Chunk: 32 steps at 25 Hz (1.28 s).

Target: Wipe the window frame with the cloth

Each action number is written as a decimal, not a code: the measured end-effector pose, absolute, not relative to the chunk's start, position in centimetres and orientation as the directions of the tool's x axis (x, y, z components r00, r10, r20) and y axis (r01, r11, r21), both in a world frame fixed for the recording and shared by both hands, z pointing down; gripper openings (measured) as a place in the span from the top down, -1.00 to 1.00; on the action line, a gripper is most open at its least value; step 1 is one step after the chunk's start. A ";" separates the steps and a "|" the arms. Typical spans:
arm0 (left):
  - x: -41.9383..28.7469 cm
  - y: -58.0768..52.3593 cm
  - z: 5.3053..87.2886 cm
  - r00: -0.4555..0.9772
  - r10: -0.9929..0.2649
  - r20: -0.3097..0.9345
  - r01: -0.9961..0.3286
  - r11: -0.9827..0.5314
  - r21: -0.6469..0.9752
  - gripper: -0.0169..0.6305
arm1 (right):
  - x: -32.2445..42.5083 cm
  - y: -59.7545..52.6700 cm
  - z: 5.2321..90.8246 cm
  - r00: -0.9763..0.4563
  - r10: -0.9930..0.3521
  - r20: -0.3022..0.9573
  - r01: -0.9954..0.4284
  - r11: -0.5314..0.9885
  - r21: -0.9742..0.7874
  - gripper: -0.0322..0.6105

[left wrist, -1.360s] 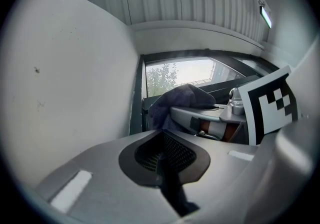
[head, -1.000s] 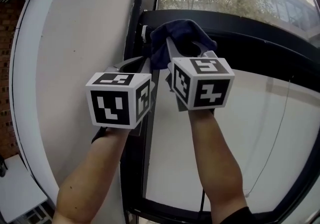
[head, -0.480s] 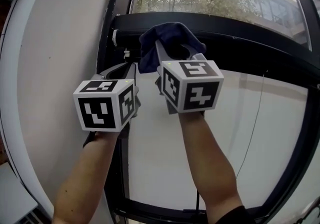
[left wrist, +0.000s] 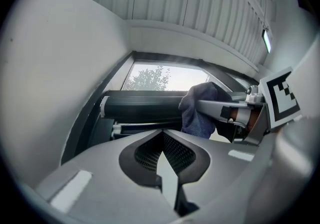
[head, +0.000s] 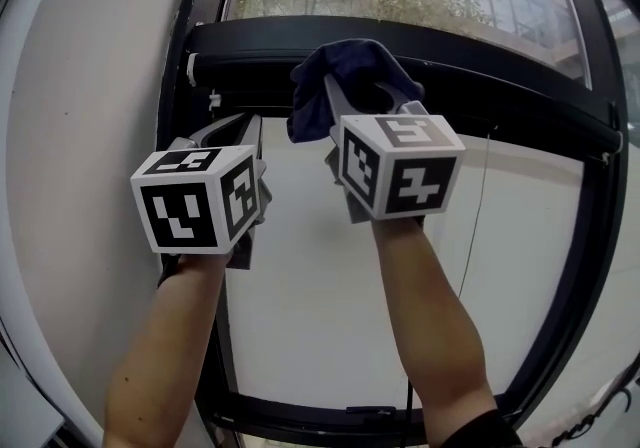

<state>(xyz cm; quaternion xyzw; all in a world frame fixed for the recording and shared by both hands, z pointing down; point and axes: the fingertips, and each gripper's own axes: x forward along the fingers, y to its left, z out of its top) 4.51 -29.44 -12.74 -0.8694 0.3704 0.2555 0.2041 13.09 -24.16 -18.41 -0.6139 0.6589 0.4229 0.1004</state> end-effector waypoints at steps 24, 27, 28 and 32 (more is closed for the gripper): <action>11.2 -25.9 -15.9 0.691 -0.417 -0.590 -0.647 -0.722 -0.248 0.97 | 19.7 -19.7 -18.9 -0.129 -0.752 -0.646 -0.872 -0.224 0.435 0.70; 12.4 -25.5 -16.3 0.686 -0.416 -0.597 -0.646 -0.725 -0.238 0.97 | 20.7 -18.9 -19.0 -0.145 -0.746 -0.650 -0.869 -0.218 0.444 0.70; 12.9 -25.2 -16.3 0.690 -0.411 -0.596 -0.638 -0.734 -0.232 0.97 | 21.1 -18.6 -19.0 -0.153 -0.745 -0.650 -0.871 -0.209 0.444 0.70; 14.8 -23.8 -16.7 0.689 -0.402 -0.602 -0.637 -0.733 -0.239 0.97 | 22.8 -16.9 -19.5 -0.177 -0.737 -0.652 -0.878 -0.180 0.443 0.70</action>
